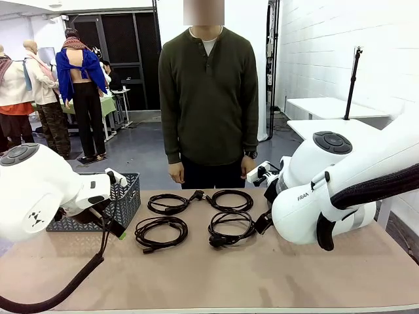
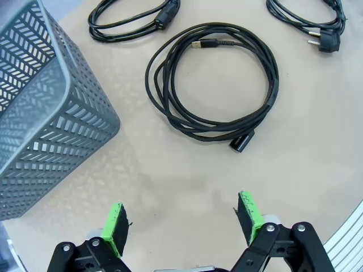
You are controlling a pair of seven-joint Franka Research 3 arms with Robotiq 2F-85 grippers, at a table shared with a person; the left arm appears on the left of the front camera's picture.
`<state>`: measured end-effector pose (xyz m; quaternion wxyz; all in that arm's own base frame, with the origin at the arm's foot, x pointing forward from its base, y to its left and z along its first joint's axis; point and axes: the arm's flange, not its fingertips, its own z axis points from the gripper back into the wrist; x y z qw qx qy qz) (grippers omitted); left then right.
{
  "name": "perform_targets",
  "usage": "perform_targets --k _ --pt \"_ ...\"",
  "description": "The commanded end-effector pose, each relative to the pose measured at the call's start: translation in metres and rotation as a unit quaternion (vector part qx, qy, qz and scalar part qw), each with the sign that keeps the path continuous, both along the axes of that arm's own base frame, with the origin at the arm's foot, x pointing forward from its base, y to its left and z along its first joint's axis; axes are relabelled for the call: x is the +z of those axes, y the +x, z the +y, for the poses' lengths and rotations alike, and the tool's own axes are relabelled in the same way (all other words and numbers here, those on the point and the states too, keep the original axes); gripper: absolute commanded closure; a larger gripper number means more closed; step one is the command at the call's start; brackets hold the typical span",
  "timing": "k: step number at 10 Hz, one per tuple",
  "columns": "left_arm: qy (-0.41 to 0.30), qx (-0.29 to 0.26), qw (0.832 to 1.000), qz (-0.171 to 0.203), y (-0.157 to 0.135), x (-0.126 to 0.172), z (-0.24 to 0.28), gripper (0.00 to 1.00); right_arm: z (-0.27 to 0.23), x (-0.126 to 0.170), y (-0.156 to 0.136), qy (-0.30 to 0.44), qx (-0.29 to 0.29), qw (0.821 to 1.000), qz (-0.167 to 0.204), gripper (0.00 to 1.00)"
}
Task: Organize the cables according to human instructions.
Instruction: Pick up a bundle of cables and place it in the basket indicated by the human.
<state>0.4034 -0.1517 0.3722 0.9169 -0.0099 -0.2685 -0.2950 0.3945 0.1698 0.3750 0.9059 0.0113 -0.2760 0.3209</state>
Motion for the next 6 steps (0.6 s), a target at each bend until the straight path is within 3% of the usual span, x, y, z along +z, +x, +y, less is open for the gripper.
perform_targets --k 1,6 --pt "-0.013 -0.018 1.000 -0.009 -0.005 0.015 0.012 0.00 -0.003 0.016 0.000 0.016 0.035 0.999 0.012 0.00" --pt "-0.024 -0.094 0.995 -0.011 -0.009 0.061 0.041 0.00 -0.034 0.077 0.001 0.044 0.092 0.995 0.007 0.00"
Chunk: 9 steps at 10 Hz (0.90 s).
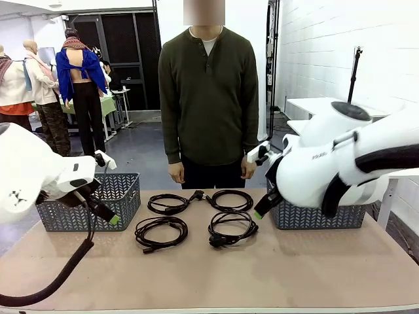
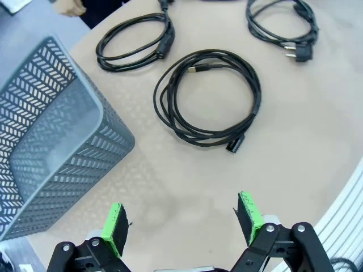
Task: Organize the cables according to human instructions.
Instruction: Pick up a bundle of cables and place it in the basket indicated by the human.
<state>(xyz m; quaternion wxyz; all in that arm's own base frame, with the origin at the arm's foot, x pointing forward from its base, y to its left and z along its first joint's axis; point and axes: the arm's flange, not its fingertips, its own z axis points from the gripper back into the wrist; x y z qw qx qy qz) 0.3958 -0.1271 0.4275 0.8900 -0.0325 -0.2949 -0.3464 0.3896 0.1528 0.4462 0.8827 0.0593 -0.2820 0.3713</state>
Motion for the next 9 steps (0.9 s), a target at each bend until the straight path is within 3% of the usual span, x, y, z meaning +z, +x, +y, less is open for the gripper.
perform_targets --k 1,6,9 --pt "-0.024 -0.055 0.998 0.020 0.000 0.015 0.023 0.00 -0.026 0.016 0.007 0.021 0.038 0.999 0.007 0.00" --pt "-0.066 -0.134 0.988 0.036 -0.002 0.051 0.048 0.00 -0.070 0.044 0.008 0.081 0.101 0.991 0.014 0.00" --pt "-0.043 -0.129 0.990 0.037 -0.005 0.063 0.048 0.00 -0.078 0.040 0.011 0.092 0.109 0.990 0.009 0.00"
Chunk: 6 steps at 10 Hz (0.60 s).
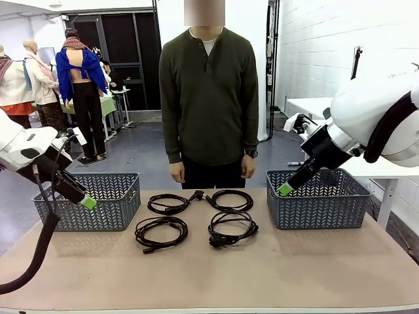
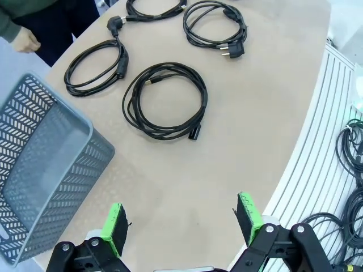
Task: Organize the cables according to human instructions.
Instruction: Pick up a bundle of cables and place it in the basket indicated by the human.
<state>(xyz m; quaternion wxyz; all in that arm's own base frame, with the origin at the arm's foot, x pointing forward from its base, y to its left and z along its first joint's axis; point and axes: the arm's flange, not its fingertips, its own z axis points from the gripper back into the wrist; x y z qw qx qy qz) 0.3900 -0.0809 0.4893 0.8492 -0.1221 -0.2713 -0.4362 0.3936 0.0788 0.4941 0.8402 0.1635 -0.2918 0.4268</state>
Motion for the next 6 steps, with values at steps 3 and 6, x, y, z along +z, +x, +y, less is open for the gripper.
perform_targets --k 3,6 --pt "0.000 0.000 1.000 0.000 0.0000 0.0000 0.0000 0.00 -0.0013 -0.0017 0.0007 0.005 0.001 1.000 0.001 0.00" --pt "0.000 0.000 1.000 0.000 0.0000 0.0000 0.0000 0.00 -0.0013 -0.0017 0.0007 0.005 0.001 1.000 0.001 0.00"
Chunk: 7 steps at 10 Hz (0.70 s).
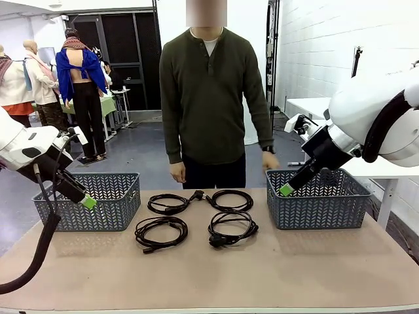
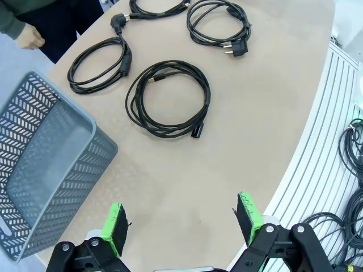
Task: Organize the cables according to human instructions.
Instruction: Pick up a bundle of cables and place it in the basket indicated by the human.
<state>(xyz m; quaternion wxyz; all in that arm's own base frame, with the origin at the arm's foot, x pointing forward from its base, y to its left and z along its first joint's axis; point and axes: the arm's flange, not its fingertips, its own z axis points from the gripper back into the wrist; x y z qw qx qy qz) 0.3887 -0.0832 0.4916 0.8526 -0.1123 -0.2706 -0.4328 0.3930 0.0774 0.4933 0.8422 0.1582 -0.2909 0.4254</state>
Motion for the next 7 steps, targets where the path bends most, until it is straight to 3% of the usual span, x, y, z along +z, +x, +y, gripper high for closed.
perform_targets --k 1,7 --pt "-0.008 -0.007 1.000 0.002 0.0013 -0.0023 0.0024 0.00 0.0001 -0.0009 0.0014 0.010 0.004 1.000 0.002 0.00" --pt "-0.008 -0.007 1.000 0.002 0.0013 -0.0023 0.0024 0.00 0.0001 -0.0009 0.0014 0.010 0.004 1.000 0.002 0.00"
